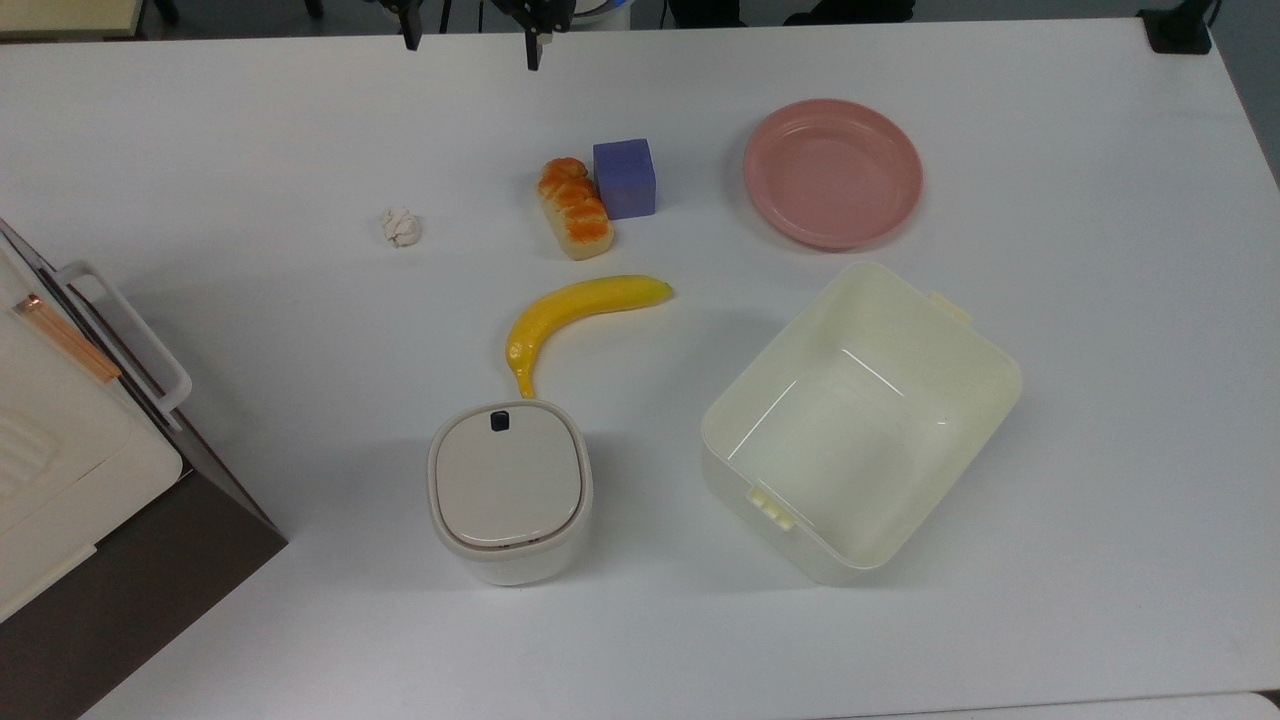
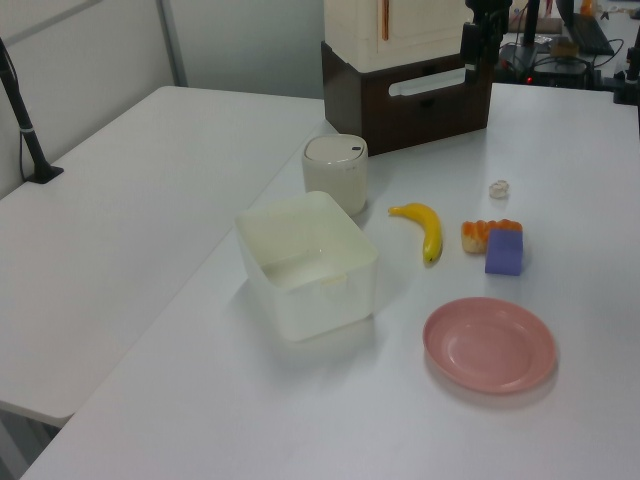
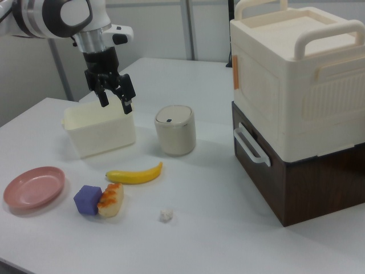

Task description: Open the trash can

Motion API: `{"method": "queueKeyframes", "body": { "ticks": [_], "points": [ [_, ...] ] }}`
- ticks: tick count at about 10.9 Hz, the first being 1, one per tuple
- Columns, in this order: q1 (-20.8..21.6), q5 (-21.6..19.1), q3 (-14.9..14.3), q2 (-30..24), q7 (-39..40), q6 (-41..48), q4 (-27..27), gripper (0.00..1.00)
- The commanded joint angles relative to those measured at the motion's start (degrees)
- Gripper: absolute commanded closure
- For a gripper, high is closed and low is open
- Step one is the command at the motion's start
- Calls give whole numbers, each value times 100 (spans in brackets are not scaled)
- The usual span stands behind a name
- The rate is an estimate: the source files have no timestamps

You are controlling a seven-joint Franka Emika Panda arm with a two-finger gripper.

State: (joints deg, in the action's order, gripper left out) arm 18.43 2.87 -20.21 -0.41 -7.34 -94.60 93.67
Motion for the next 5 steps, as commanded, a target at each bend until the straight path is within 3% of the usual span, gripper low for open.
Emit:
{"method": "queueKeyframes", "body": {
  "ticks": [1, 5],
  "points": [
    [82, -102, -80, -64, 92, 126, 19, 0],
    [81, -102, -80, -47, 22, 74, 107, 0]
  ]
}}
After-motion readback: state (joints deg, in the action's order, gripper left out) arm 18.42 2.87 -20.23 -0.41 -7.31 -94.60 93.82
